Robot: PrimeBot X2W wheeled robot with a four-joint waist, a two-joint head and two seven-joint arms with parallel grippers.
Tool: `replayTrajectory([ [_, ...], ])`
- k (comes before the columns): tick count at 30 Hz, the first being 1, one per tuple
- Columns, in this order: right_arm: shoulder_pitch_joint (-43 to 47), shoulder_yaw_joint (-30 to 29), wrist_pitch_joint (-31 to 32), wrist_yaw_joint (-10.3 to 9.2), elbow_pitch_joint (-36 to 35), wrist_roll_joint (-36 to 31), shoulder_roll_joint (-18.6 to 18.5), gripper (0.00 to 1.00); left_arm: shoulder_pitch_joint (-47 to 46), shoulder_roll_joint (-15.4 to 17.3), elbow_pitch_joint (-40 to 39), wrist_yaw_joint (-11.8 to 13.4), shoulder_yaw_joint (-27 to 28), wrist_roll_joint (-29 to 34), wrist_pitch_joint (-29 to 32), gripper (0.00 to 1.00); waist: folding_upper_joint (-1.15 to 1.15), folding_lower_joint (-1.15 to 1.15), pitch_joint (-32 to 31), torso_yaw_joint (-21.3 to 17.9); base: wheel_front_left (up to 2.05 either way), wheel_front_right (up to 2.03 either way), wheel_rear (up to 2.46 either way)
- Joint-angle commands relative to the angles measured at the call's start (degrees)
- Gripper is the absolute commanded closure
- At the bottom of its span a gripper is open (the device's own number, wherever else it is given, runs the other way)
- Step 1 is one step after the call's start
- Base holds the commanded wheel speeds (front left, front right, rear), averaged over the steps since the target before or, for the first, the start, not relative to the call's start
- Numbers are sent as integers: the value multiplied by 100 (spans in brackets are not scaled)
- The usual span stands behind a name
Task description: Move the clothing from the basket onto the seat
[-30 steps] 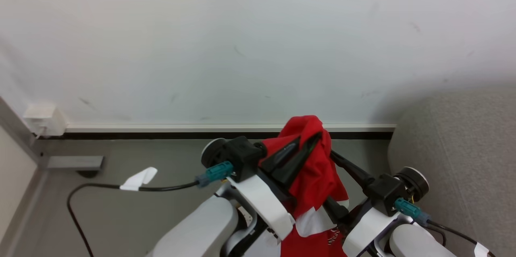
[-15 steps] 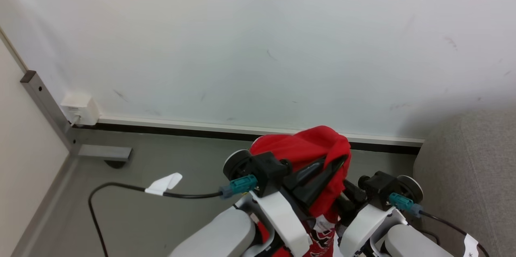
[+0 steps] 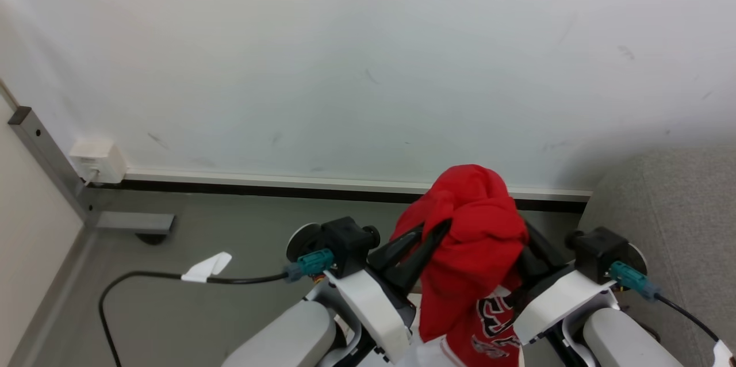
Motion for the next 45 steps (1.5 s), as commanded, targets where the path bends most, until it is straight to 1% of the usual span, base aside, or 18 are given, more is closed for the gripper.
replayTrajectory([
  [1, 127, -252, -2, -12, -124, -134, 5, 100, 125, 44, 15, 3, 12, -71, -64, 0, 0, 0, 12, -40, 0, 0, 0],
  [3, 175, -441, -1, -12, -242, -243, 8, 100, 177, 39, 3, -8, 55, -165, -80, 0, 0, 0, 18, -84, 0, 0, 0],
  [8, 230, -869, -1, -12, -514, -598, -79, 100, 262, 109, -77, 57, 112, -199, -124, 0, 0, 0, 54, -239, 0, 0, 0],
  [13, 222, -1210, -2, -12, -835, -922, -243, 100, 375, 178, -61, 92, 73, -155, -136, 0, 0, 0, 70, -523, 0, 0, 0],
  [19, 214, -1486, -1, -12, -1313, -1273, -507, 100, 511, 226, -93, 137, 68, -73, -187, 0, 0, 0, 126, -1020, 0, 0, 0],
  [27, 502, -1625, 76, -12, -1805, -1680, -746, 100, 693, 296, -169, 154, 153, -54, -232, 0, 0, 0, 181, -1786, 0, 0, 0],
  [32, 852, -1840, 198, -12, -2068, -1755, -723, 100, 773, 342, -201, 98, 124, -19, -247, 0, 0, 0, 230, -2195, 0, 0, 0],
  [37, 1207, -2045, 243, -12, -2248, -1748, -675, 100, 820, 381, -220, 81, 115, 70, -240, 0, 0, 0, 264, -2512, 0, 0, 0],
  [40, 1340, -2130, 253, -12, -2338, -1747, -623, 100, 820, 399, -209, 80, 109, 155, -244, 0, 0, 0, 297, -2633, 0, 0, 0],
  [45, 1445, -2203, 257, -12, -2476, -1778, -563, 100, 853, 391, -248, 71, 103, 262, -249, 0, 0, 0, 375, -2726, 0, 0, 0],
])
